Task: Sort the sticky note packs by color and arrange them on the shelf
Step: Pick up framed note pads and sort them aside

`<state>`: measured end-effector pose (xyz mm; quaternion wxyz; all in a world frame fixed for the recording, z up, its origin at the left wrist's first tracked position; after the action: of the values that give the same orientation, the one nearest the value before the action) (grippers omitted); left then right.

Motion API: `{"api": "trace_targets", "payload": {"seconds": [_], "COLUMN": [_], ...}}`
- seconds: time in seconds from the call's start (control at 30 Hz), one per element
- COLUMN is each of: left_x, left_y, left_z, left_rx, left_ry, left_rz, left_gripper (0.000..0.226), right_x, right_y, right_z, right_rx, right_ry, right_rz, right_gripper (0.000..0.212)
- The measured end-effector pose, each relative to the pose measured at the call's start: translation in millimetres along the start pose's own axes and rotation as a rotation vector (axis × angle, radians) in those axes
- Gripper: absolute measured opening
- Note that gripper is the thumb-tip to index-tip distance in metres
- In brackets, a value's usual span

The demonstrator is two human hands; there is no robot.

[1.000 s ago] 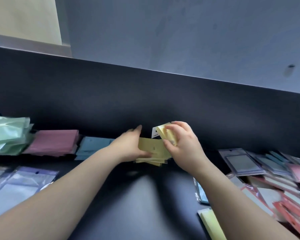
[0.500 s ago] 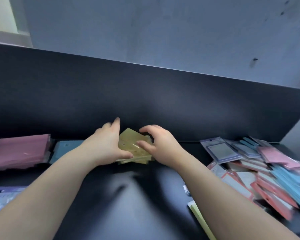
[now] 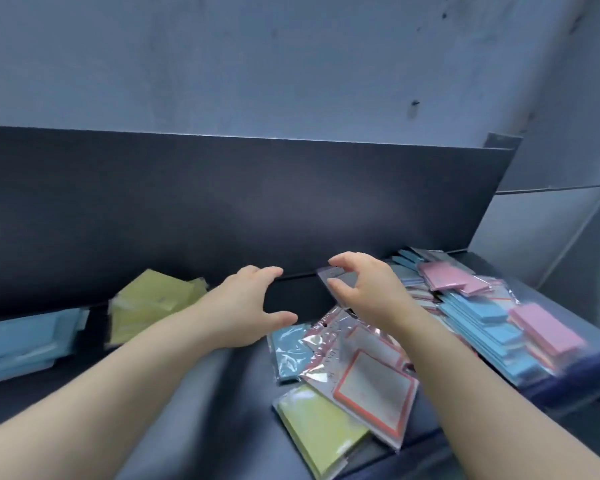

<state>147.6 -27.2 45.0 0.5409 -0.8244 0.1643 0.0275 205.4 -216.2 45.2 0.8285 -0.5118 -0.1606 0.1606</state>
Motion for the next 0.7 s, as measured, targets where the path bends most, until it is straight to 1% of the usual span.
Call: {"api": "trace_targets", "payload": {"seconds": [0.1,0.2,0.3,0.47,0.57,0.63,0.7], "left_x": [28.5,56.7,82.8,121.7,131.6,134.7,135.6], "left_y": [16.6,29.0,36.4,46.5,46.4,45.5,46.5], "left_z": [-28.8,-53.3,-71.5,-82.0,-89.8,-94.7,-99.2], "left_rx": [-0.073,-0.199,-0.313,-0.508,-0.523,-0.501,-0.516], "left_ry": [-0.018,-0.055,-0.123,-0.281,-0.389,-0.452,-0.495], "left_rz": [0.075,0.087,0.049,-0.03,-0.107,-0.139,-0.14], "left_gripper": [0.079,0.072,0.069,0.056,0.042,0.049,0.06], "right_x": [-11.3,-18.6,-21.9,-13.3,-0.4,8.9,17.0], "right_y": [-15.6,-31.0,-44.0,-51.7,-50.9,-47.8,-42.3], "right_z": [-33.4,-66.4,-95.8,-133.0,-144.0,-147.6,-150.9], "right_rx": [0.018,0.02,-0.019,-0.162,-0.285,-0.35,-0.383], "right_ry": [0.029,0.056,0.078,0.088,0.067,0.055,0.054], "right_rz": [-0.001,-0.014,0.028,0.147,0.204,0.238,0.285], "right_gripper": [0.034,0.034,0.042,0.058,0.063,0.061,0.051]}}
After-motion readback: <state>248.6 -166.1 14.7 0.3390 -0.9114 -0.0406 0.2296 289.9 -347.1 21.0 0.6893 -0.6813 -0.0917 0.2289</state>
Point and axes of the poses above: each hand's wrist, its own x-axis towards the middle knuckle, its own y-axis out of the palm, z = x × y, the point moved 3 cm from there along x, towards the middle knuckle, and after that the axes turned 14 degrees about z, right-handed, at the moved point
